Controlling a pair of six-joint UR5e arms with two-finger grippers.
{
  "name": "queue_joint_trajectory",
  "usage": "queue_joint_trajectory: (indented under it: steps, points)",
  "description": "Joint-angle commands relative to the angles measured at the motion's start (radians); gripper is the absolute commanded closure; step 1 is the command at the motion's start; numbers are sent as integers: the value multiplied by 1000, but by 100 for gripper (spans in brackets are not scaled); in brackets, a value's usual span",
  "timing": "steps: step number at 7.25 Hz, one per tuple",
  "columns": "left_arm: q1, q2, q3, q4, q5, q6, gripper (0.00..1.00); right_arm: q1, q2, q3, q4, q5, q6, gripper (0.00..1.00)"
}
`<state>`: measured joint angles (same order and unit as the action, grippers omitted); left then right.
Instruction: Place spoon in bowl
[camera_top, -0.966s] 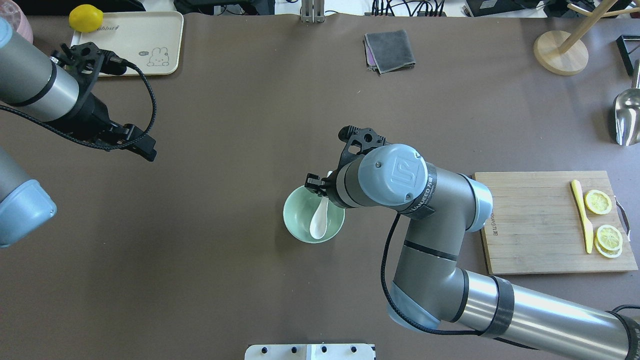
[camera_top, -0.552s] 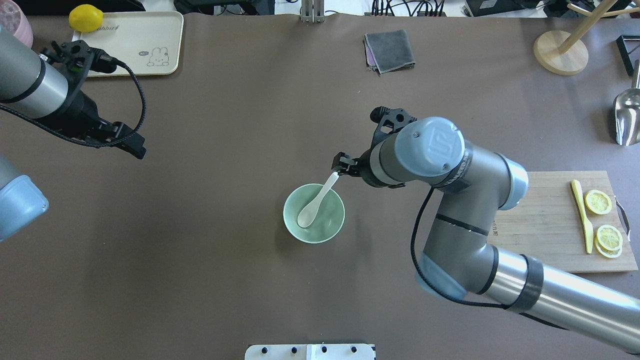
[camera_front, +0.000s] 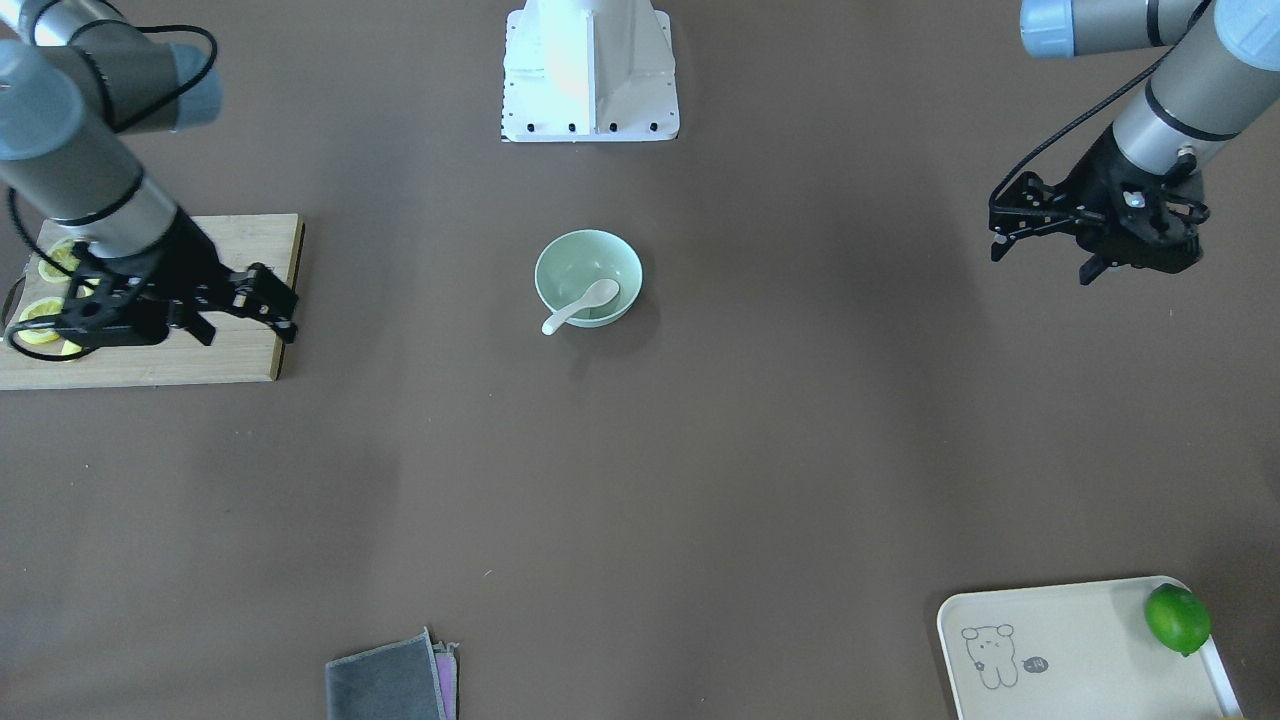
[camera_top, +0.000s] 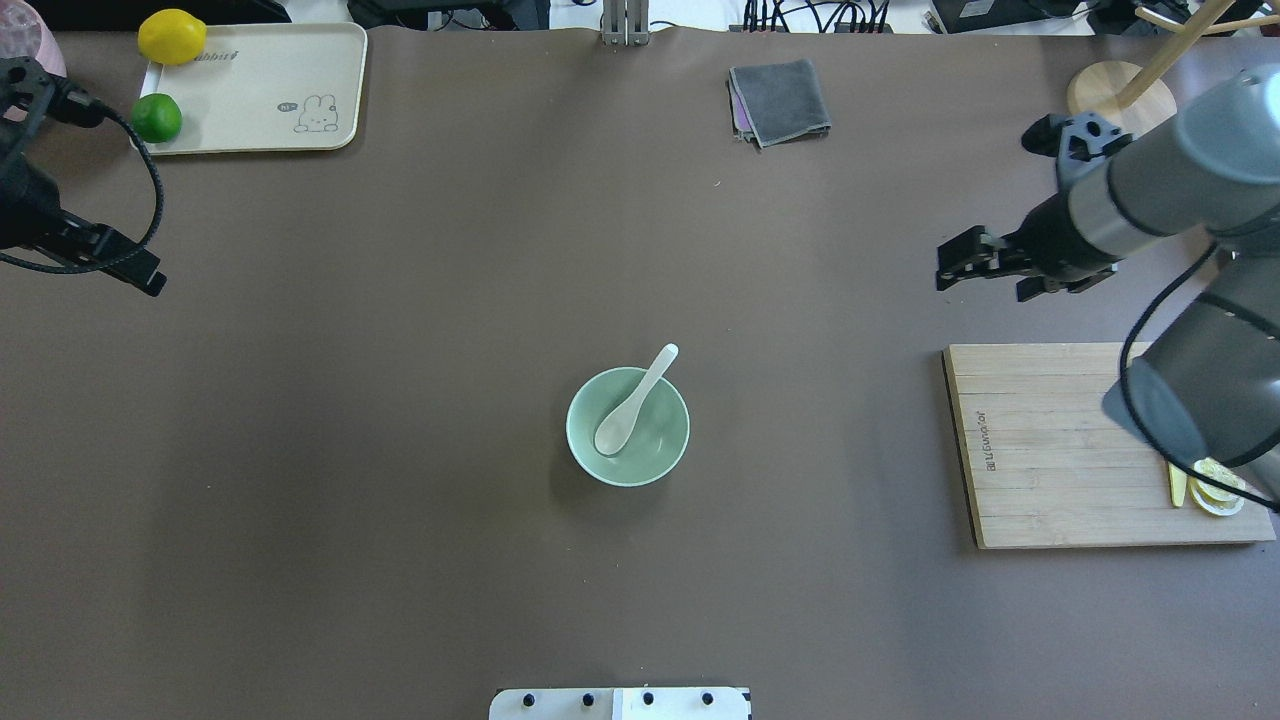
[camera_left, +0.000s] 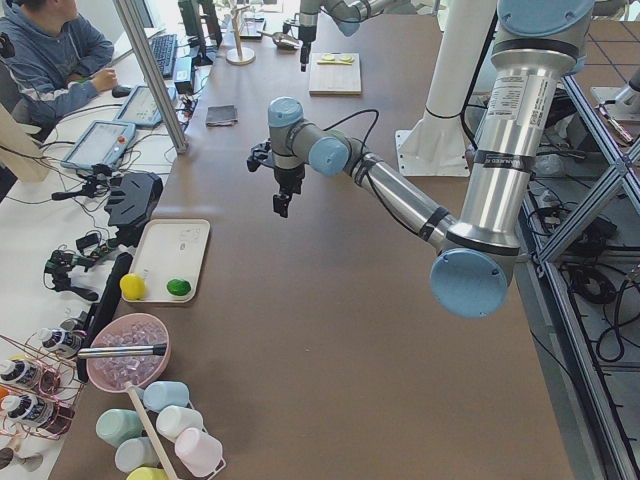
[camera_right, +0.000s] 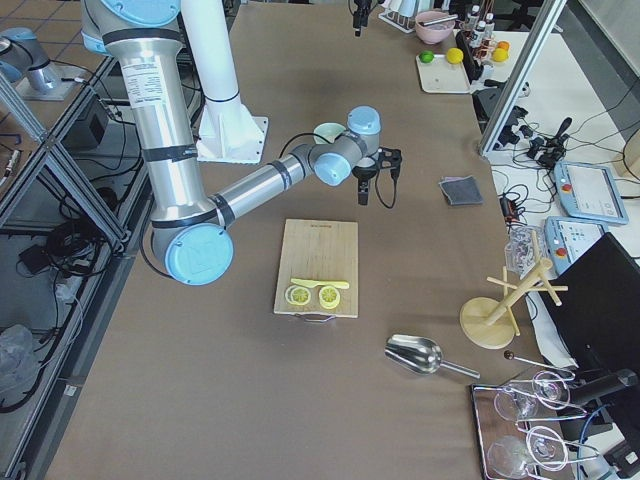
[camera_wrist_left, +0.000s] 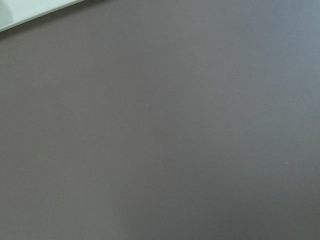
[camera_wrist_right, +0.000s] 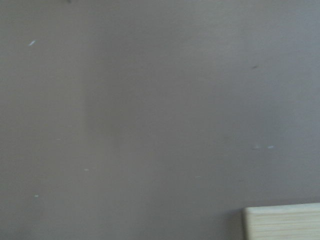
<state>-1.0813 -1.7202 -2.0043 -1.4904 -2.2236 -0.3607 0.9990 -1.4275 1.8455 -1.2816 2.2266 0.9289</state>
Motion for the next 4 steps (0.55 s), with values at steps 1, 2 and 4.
queue_joint_trajectory:
  steps: [1, 2, 4]
  points:
    - [-23, 50, 33, -2, 1, 23, 3, 255, -172, -15, -13, 142, -376, 0]
    - [-35, 85, 56, -8, -2, 23, 2, 323, -179, -31, -94, 142, -509, 0]
    - [-118, 94, 84, -10, -26, 122, 2, 403, -154, -45, -276, 128, -736, 0]
